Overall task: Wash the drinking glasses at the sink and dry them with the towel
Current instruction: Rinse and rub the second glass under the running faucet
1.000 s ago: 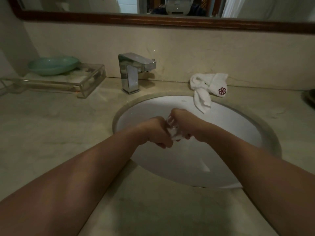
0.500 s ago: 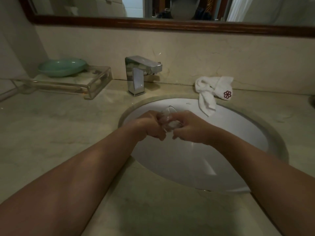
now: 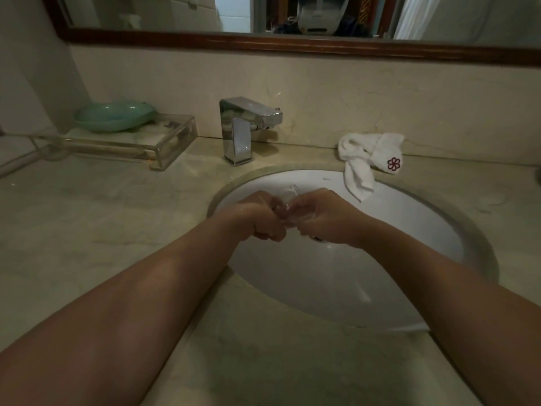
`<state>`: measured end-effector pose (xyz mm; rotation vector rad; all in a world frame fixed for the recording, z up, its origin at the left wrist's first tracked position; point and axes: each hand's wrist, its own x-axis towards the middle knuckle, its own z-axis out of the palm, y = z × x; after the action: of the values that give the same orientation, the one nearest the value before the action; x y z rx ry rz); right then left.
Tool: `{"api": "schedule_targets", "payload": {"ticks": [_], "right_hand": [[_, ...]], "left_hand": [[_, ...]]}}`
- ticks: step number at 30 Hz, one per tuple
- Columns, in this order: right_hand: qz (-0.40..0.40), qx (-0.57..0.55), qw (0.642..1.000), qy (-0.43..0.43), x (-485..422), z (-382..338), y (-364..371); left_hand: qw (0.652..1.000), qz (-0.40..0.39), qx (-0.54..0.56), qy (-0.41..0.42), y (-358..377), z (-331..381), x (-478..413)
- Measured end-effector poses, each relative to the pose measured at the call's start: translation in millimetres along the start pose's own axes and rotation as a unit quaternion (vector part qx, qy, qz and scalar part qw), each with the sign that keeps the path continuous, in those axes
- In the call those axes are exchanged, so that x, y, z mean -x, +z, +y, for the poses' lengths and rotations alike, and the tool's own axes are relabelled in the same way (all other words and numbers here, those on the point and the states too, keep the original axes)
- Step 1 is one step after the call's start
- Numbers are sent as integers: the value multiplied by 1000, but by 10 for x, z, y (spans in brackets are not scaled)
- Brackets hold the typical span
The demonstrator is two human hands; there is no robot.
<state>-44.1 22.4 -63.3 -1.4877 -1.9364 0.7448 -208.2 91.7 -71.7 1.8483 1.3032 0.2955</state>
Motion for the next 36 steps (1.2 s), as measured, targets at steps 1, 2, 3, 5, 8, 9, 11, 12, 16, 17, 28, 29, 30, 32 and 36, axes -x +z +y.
{"api": "schedule_targets", "payload": {"ticks": [1,2,3,5,8,9,11,12,16,17,28,29,30,32,36], "right_hand": [[-20,-51,998,22,11,-19,3],[-17,-114,993,37,18,-41,4],[21,-167,985,46,8,-46,-16],[153,-235,958,53,-25,-40,-81],[202,-222,946,122,-113,105,-121],[145,-205,952,177,-111,143,-117],[-20,-171,950,260,-76,172,-93],[-75,-149,949,266,-55,156,-76],[-53,-83,952,289,-76,165,-50],[-38,-100,947,303,-84,180,-52],[-62,-278,898,336,-142,224,12],[-55,-253,905,337,-137,211,31],[-42,-219,916,334,-132,201,43],[-3,-151,934,323,-132,225,41],[6,-228,916,329,-167,257,-21]], "left_hand": [[1000,-7,-7,-2,3,3,2],[1000,-10,-8,-2,7,4,0],[1000,-10,3,-4,9,10,-2],[1000,-2,27,-7,4,12,-12],[1000,2,15,19,-2,8,6],[999,-2,5,31,4,17,18],[997,-22,-40,59,22,39,40],[995,-38,-62,67,38,46,52],[995,-67,-30,65,109,51,75],[997,-59,-9,54,119,55,73],[1000,-4,21,11,98,28,-63],[999,-12,29,18,95,32,-54],[999,-22,40,27,92,35,-37],[996,-46,60,43,95,41,-3],[995,-34,85,42,107,87,0]]}}
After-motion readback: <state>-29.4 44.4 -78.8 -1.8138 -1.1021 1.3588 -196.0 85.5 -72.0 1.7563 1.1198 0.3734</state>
